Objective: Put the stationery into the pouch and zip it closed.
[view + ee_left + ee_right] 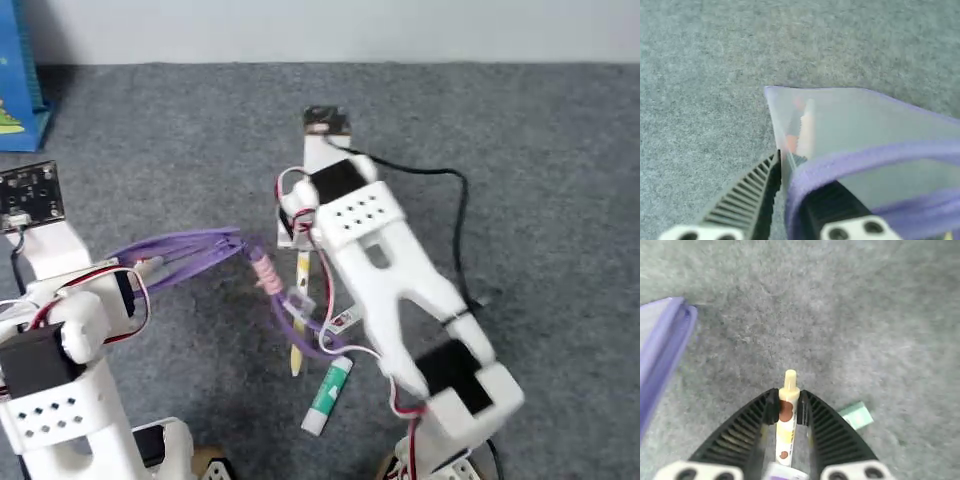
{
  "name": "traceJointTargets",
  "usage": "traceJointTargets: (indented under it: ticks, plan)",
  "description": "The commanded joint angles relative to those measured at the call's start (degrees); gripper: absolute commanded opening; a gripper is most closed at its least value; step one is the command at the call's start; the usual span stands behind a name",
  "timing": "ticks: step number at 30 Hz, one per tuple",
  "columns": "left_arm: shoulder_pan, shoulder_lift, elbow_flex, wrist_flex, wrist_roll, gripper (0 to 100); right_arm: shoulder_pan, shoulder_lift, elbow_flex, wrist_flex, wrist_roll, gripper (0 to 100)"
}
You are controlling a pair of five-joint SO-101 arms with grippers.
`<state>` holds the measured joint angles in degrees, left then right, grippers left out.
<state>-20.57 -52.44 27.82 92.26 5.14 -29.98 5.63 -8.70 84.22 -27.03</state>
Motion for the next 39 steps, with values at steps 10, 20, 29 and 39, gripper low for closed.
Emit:
traceJointTargets:
  ticks: [10,20,29,39]
  plan:
    - [5.71,0.00,-3.56,0.44,1.67,1,3.91,-25.89,-1.76,5.67,6.15,0.8]
    - [6.33,0.00,-3.47,1.23,1.67,1,3.56,-40.22,-1.76,-2.68,7.12,0.8]
    - [6.33,0.00,-3.47,1.23,1.67,1,-6.99,-49.45,-1.76,-9.45,6.95,0.8]
    - [6.24,0.00,-3.47,1.23,1.67,1,-12.88,-51.82,2.55,-22.46,4.22,0.8]
